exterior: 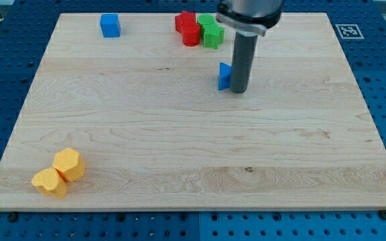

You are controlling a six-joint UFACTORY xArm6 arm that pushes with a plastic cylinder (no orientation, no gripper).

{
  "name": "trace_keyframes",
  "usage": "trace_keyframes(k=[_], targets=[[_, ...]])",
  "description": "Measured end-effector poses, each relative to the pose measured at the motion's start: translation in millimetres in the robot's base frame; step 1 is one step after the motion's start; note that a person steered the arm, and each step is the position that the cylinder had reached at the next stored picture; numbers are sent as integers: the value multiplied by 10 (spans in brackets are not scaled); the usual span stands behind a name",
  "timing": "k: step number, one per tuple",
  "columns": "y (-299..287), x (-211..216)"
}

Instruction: Push the blue triangle to the top right of the board

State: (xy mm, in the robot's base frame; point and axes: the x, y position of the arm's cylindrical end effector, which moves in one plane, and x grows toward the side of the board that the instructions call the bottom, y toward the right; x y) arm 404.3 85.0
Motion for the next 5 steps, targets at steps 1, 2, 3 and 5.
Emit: trace_keyframes(k=[1,2,3,5], targets=[[15,38],[63,257],[-144,311],[-609,133]])
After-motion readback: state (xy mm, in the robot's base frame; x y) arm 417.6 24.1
